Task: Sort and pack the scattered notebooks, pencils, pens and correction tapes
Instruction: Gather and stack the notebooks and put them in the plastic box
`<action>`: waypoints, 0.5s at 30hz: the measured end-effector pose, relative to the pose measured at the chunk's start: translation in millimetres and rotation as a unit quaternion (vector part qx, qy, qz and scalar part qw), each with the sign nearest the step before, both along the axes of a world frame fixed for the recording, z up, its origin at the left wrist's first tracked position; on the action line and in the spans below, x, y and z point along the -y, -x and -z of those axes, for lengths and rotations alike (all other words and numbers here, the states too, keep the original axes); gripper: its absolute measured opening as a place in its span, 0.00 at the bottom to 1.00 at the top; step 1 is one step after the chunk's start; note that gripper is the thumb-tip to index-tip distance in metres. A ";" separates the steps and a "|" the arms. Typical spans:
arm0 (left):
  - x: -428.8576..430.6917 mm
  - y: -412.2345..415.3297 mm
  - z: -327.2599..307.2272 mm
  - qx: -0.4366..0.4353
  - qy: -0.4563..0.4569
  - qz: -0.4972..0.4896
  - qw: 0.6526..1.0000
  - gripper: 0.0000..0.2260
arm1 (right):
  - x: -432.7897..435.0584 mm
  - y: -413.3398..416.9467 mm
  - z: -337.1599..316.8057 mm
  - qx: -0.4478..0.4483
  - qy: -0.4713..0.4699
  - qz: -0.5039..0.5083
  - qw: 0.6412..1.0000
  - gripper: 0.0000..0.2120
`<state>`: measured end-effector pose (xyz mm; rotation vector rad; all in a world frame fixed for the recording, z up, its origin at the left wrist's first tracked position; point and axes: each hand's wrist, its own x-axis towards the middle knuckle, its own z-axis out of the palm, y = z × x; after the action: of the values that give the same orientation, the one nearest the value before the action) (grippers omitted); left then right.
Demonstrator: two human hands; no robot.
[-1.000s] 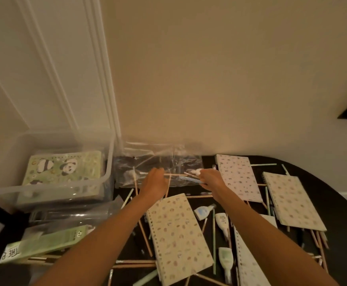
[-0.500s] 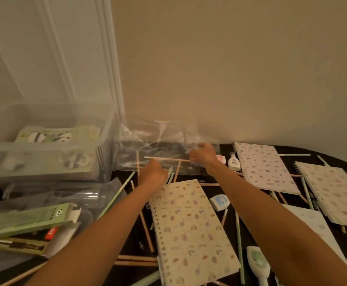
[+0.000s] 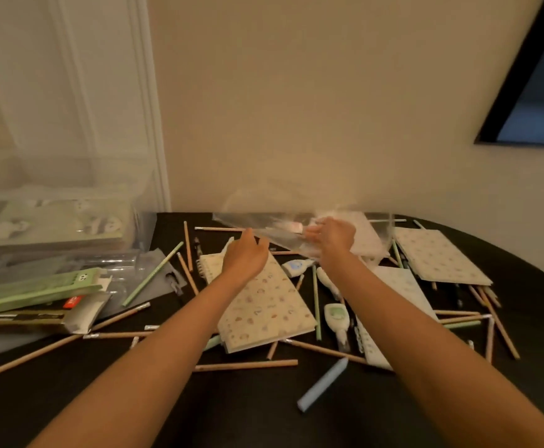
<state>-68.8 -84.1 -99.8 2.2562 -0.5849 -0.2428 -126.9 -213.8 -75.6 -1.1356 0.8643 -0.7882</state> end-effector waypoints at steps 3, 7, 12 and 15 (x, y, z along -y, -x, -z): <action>-20.8 20.0 15.2 0.045 -0.067 -0.052 0.995 0.22 | -15.0 38.4 24.4 0.007 -0.094 -0.068 0.993 0.13; -52.7 34.1 38.4 0.056 -0.101 -0.127 0.985 0.24 | -25.9 63.2 50.9 -0.069 -0.074 -0.057 0.993 0.17; -61.8 28.0 45.4 -0.041 -0.122 -0.136 0.982 0.27 | -27.7 68.7 51.8 -0.096 -0.056 -0.088 0.990 0.10; -56.3 25.4 45.8 -0.116 -0.030 -0.144 0.982 0.23 | -26.3 70.1 55.6 -0.099 -0.059 -0.096 0.989 0.09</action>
<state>-94.2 -27.8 -145.6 2.2949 -0.1280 -0.3744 -197.1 -187.5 -131.2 -1.1840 0.9379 -0.4656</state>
